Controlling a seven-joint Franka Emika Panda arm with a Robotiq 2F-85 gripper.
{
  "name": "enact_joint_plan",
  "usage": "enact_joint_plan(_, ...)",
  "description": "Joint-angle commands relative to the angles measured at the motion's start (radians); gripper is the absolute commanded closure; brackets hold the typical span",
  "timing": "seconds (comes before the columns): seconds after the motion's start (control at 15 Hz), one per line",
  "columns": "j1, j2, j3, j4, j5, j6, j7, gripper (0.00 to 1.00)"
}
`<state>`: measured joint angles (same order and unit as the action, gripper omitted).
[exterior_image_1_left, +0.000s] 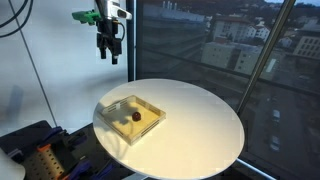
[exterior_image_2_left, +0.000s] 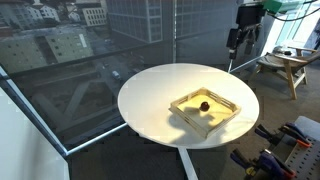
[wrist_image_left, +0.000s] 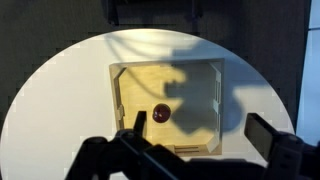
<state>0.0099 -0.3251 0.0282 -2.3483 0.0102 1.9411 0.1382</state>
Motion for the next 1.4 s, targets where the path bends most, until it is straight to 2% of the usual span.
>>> enact_joint_plan(0.0, 0.01, -0.014, -0.003, 0.01, 0.017, -0.023, -0.045, 0.0)
enact_joint_plan(0.4, 0.016, -0.013, -0.004, 0.01, 0.015, -0.023, -0.077, 0.0)
enact_joint_plan(0.47, 0.01, 0.0, 0.003, 0.001, 0.001, -0.002, -0.05, 0.0)
enact_joint_plan(1.33, 0.011, 0.0, 0.003, 0.001, 0.001, -0.002, -0.059, 0.0)
